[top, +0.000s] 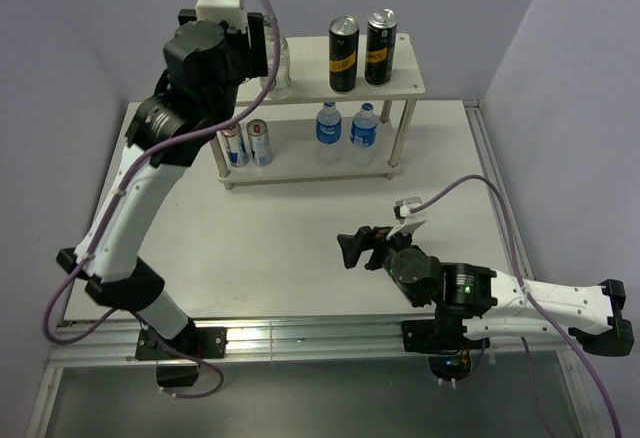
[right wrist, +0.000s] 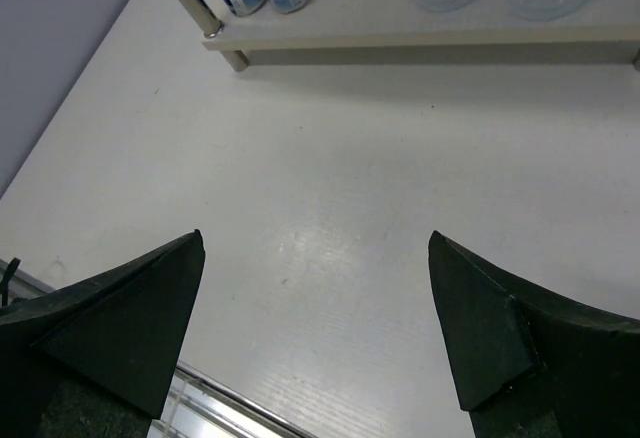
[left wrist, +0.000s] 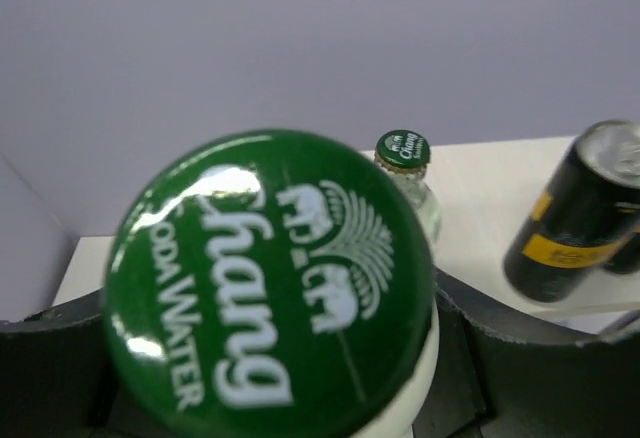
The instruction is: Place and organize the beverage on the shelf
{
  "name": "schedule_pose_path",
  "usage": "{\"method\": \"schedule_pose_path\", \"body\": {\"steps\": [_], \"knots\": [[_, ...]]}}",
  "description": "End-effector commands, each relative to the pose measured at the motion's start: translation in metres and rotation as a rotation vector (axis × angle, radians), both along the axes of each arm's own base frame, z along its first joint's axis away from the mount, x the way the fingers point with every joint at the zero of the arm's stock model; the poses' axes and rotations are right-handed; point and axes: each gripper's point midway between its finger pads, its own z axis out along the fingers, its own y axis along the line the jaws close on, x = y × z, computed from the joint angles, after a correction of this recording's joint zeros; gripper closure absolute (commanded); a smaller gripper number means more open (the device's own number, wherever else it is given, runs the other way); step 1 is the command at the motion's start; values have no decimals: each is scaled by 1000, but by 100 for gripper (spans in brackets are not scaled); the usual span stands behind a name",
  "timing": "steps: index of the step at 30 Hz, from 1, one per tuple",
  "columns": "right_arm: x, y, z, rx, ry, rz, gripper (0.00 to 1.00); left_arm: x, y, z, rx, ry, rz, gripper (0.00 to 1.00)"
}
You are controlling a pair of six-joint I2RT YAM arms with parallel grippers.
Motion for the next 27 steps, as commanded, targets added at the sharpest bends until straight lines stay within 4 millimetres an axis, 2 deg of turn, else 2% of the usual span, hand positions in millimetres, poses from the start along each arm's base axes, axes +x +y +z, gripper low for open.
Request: {"method": "schedule_pose_path", "body": {"steps": [1, 2, 3, 5, 6, 8, 11, 18, 20, 27], "knots": [[-4, -18, -17, 36, 41, -58, 0, 22, 1, 19, 52, -48, -66, 100], [-4, -21, -20, 47, 51, -65, 0, 33, 14, 18, 49, -43, -41, 100], [-6, -23, -20, 58, 54, -61, 0, 42, 12, 15, 46, -39, -61, 100], [-8, -29, -29, 52, 66, -75, 0, 57, 28, 11, 11, -36, -28, 100], [-8, -31, -30, 60, 69, -80, 0, 64, 26, 7, 9, -30, -45, 100], [-9, -36, -36, 56, 80, -95, 0, 76, 38, 3, -12, -20, -31, 100], [-9, -42, -38, 66, 80, -102, 0, 87, 43, -4, -26, -7, -35, 100], [-9, -45, -39, 63, 77, -118, 0, 91, 48, -16, -53, 4, -42, 100], [-8, -43, -39, 62, 74, -114, 0, 90, 45, -15, -68, -4, -67, 100], [-8, -39, -45, 54, 82, -116, 0, 95, 28, -28, -100, 20, -140, 100]]}}
